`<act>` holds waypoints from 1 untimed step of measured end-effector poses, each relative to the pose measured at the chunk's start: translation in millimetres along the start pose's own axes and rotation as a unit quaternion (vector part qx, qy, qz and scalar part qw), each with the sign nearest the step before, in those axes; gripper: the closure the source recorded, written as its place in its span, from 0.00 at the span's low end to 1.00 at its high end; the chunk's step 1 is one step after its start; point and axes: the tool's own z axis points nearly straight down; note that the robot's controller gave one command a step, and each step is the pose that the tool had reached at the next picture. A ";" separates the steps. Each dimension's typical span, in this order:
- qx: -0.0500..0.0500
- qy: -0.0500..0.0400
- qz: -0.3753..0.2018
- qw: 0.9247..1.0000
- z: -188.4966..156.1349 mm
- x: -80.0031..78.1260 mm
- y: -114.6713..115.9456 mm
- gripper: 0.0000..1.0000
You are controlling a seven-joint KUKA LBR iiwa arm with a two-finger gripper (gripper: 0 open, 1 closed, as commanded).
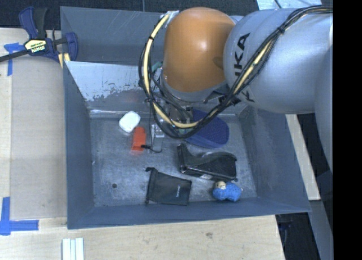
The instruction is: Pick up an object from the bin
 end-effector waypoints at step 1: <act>0.000 -0.001 -0.114 0.994 125.6 -54.7 -22.4 0.00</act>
Offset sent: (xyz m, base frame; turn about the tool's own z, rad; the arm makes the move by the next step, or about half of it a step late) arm 0.0542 -0.0205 -0.1221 -0.2289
